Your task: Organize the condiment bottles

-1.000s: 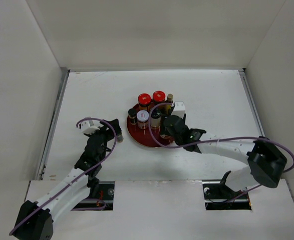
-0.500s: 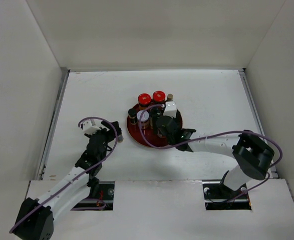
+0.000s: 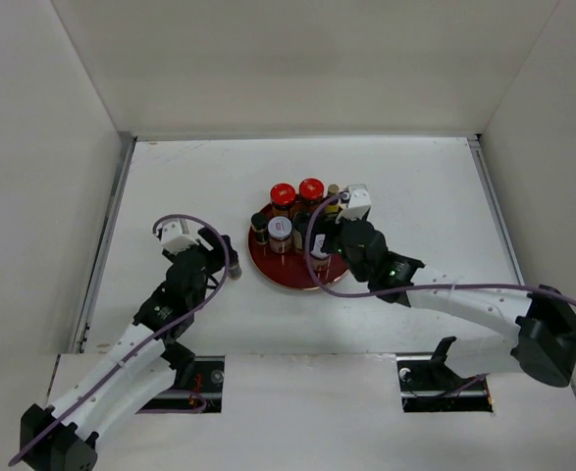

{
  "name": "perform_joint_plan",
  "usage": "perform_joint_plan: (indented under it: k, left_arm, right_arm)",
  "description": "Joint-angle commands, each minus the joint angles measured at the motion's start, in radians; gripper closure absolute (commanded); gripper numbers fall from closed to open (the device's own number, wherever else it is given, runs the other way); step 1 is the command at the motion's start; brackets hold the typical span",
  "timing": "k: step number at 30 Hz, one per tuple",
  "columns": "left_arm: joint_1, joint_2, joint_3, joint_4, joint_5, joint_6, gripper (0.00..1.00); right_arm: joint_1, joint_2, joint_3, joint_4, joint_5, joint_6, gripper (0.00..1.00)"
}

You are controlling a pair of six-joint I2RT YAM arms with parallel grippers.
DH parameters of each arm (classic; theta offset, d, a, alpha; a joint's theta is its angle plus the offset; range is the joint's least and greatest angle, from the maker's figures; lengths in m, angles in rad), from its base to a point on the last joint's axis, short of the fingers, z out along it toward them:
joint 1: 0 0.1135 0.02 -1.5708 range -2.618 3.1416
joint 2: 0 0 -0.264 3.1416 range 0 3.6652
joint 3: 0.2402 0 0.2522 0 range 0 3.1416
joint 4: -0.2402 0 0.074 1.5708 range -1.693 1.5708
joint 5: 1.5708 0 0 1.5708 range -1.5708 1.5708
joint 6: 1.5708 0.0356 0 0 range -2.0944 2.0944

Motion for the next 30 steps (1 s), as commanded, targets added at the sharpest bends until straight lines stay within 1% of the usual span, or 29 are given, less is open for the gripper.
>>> perform_joint_plan:
  k: [1,3,4,6,8,10,13,20,24,26,27,30]
  left_arm:
    - [-0.03,0.072,0.081,-0.126,-0.039,0.062,0.36]
    - [-0.045,0.146,0.107,-0.147,-0.06,0.081,0.36]
    - [-0.056,0.177,0.121,-0.15,-0.059,0.082,0.36]
    - [-0.085,0.232,0.148,-0.157,-0.065,0.095,0.35]
    - [-0.111,0.272,0.18,-0.176,-0.085,0.111,0.34]
    - [-0.132,0.297,0.202,-0.202,-0.12,0.115,0.32]
    - [-0.154,0.327,0.214,-0.21,-0.158,0.124,0.32]
    - [-0.151,0.416,0.234,-0.18,-0.171,0.136,0.38]
    - [-0.142,0.449,0.236,-0.155,-0.164,0.133,0.44]
    - [-0.142,0.461,0.24,-0.138,-0.164,0.136,0.51]
    - [-0.143,0.467,0.245,-0.135,-0.163,0.136,0.58]
    - [-0.156,0.462,0.262,-0.15,-0.174,0.136,0.69]
  right_arm:
    - [-0.043,-0.059,-0.074,0.107,-0.056,-0.017,0.0]
    - [-0.074,-0.089,-0.137,0.163,-0.076,-0.006,0.01]
    - [-0.088,-0.099,-0.164,0.191,-0.094,0.001,0.04]
    - [-0.115,-0.11,-0.221,0.242,-0.126,0.03,0.16]
    - [-0.14,-0.11,-0.244,0.26,-0.148,0.043,0.19]
    - [-0.157,-0.11,-0.26,0.27,-0.163,0.044,0.19]
    - [-0.174,-0.11,-0.269,0.273,-0.177,0.055,0.15]
    - [-0.171,-0.109,-0.276,0.283,-0.196,0.06,0.13]
    - [-0.174,-0.126,-0.286,0.283,-0.196,0.06,0.13]
    - [-0.175,-0.124,-0.286,0.285,-0.196,0.06,0.13]
    - [-0.175,-0.119,-0.284,0.285,-0.196,0.06,0.13]
    - [-0.175,-0.113,-0.283,0.285,-0.196,0.06,0.13]
